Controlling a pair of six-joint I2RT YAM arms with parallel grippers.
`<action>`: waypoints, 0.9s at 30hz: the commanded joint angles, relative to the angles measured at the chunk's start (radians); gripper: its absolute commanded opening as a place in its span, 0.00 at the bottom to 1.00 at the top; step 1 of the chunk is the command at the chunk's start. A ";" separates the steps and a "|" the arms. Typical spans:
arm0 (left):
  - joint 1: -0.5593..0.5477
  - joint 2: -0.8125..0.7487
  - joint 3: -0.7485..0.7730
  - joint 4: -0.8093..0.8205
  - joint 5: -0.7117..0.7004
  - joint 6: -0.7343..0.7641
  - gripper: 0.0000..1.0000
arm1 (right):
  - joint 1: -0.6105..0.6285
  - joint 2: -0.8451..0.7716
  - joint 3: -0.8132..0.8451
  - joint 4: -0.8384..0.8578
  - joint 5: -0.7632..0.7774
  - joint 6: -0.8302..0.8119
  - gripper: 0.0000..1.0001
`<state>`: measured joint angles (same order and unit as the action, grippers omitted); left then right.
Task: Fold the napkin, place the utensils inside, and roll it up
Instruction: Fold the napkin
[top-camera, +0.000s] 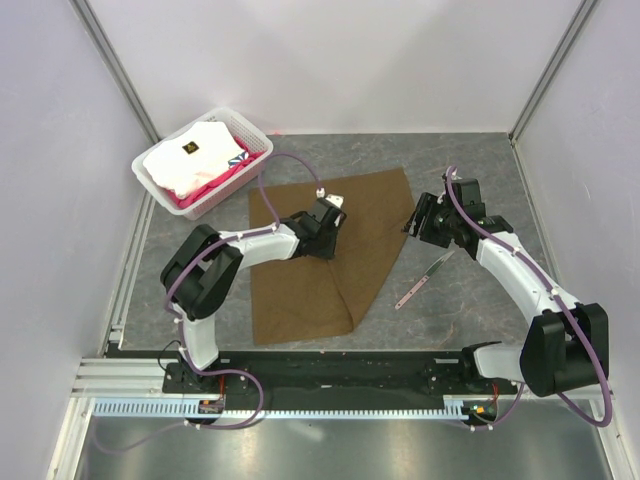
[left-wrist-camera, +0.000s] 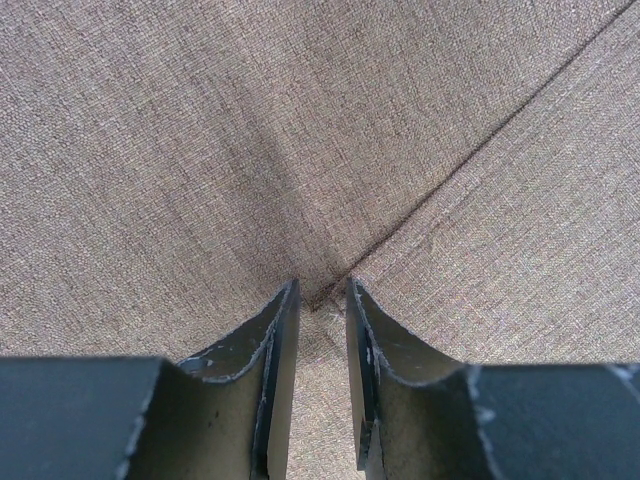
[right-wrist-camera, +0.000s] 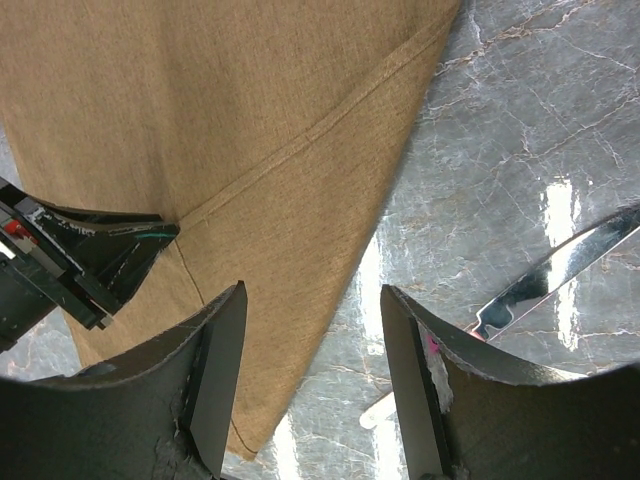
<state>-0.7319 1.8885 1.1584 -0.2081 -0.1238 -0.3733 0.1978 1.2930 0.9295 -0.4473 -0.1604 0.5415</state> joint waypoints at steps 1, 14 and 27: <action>-0.008 -0.042 -0.029 -0.028 -0.008 -0.013 0.33 | -0.005 -0.009 -0.014 0.033 -0.007 -0.005 0.64; -0.009 -0.054 -0.052 -0.031 0.032 -0.026 0.33 | -0.009 -0.026 -0.035 0.035 0.016 -0.011 0.65; -0.009 -0.104 -0.065 -0.037 0.069 -0.033 0.02 | -0.018 -0.052 -0.050 0.039 0.019 -0.005 0.66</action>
<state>-0.7319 1.8427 1.1057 -0.2169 -0.0845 -0.3855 0.1860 1.2835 0.8822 -0.4255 -0.1562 0.5415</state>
